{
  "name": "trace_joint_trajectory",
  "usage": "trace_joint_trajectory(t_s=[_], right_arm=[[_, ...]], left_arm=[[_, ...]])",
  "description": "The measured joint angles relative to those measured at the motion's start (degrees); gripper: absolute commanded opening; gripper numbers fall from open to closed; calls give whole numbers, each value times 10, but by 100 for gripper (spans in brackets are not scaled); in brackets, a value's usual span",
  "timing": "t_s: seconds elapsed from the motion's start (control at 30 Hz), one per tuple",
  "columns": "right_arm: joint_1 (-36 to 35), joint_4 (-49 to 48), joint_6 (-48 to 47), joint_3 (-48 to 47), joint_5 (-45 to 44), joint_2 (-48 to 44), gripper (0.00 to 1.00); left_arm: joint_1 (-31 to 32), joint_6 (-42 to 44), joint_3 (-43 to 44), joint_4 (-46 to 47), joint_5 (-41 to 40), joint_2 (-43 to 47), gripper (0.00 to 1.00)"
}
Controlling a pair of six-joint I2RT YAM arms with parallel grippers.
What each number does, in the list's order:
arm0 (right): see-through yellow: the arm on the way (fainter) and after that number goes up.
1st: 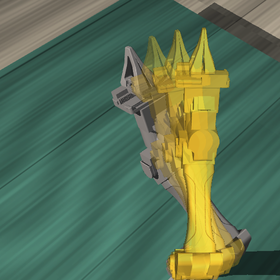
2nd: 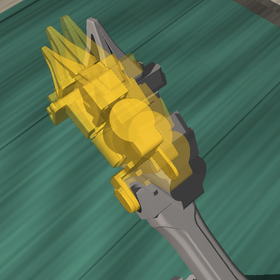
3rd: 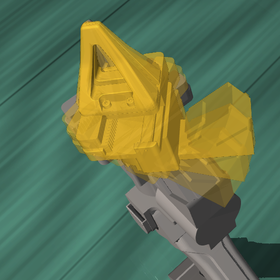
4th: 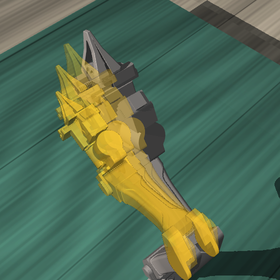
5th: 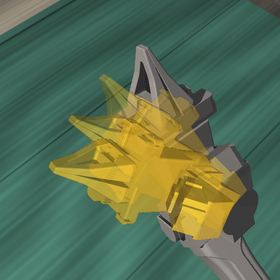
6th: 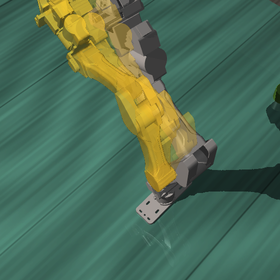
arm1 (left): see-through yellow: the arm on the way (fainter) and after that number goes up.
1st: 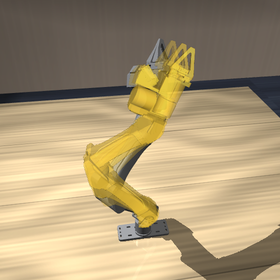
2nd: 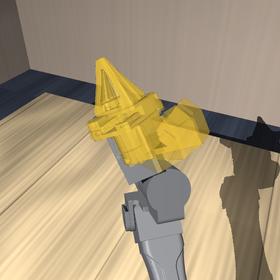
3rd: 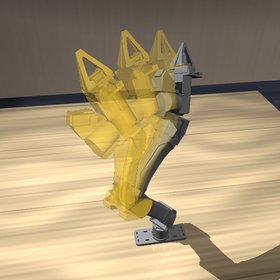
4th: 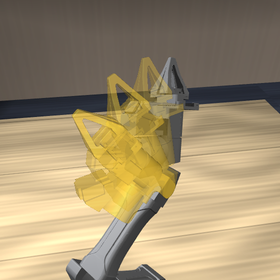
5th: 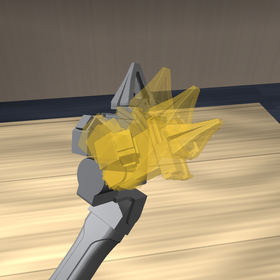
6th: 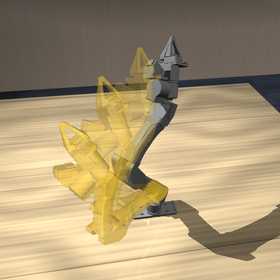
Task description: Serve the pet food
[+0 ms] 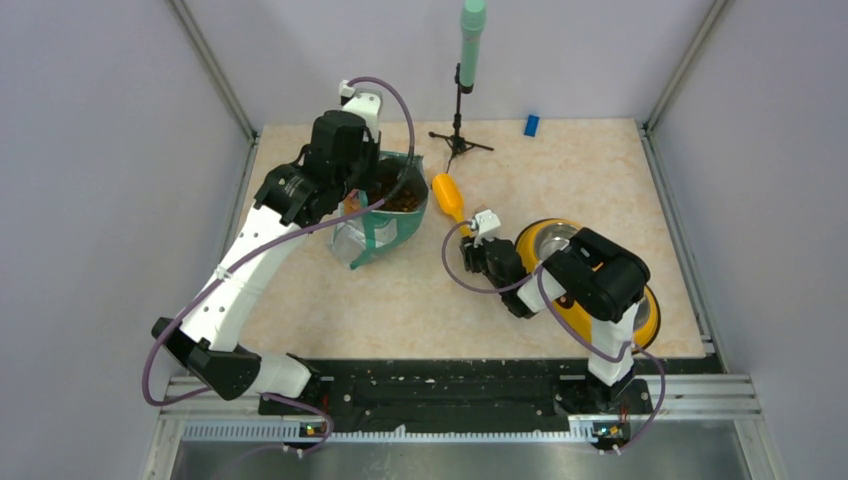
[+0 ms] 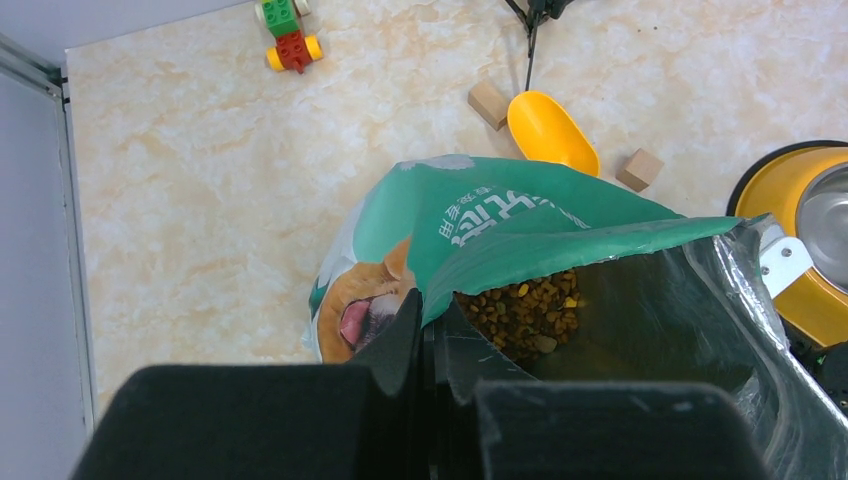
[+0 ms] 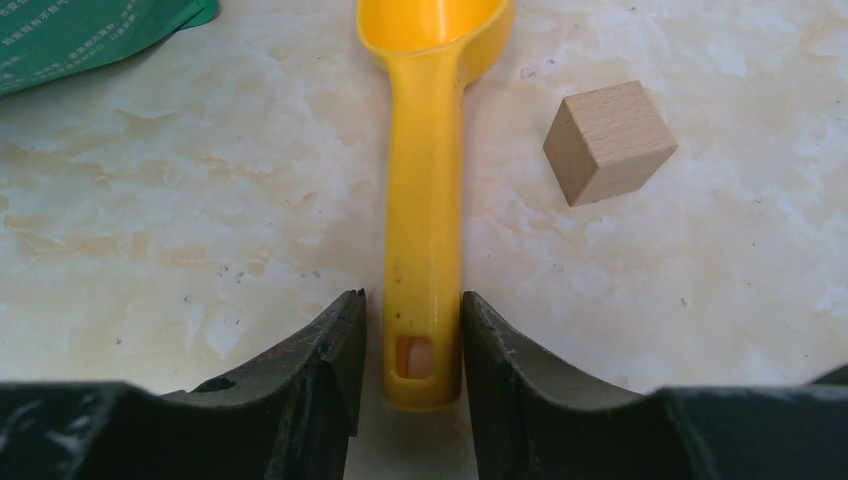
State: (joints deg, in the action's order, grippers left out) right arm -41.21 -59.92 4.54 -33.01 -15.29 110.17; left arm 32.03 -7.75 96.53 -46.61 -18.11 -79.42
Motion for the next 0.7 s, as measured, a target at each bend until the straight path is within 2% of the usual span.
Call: trace_joint_trajectory(t_s=[0.1,0.3,0.5,0.7], right_arm=[[-5,-10,-5,3,-11,3,30],[-11,-22,-16,2,-30,10,1],[-10,5,-10,-9,-17,4,0],[10,95,47,-12,71,-43,0]], left_arm=[[0,0,0,0,0,-1,0],[0,3,2,0,0,-2,0],[0,3,2,0,0,-2,0],[0,3,2,0,0,-2,0]])
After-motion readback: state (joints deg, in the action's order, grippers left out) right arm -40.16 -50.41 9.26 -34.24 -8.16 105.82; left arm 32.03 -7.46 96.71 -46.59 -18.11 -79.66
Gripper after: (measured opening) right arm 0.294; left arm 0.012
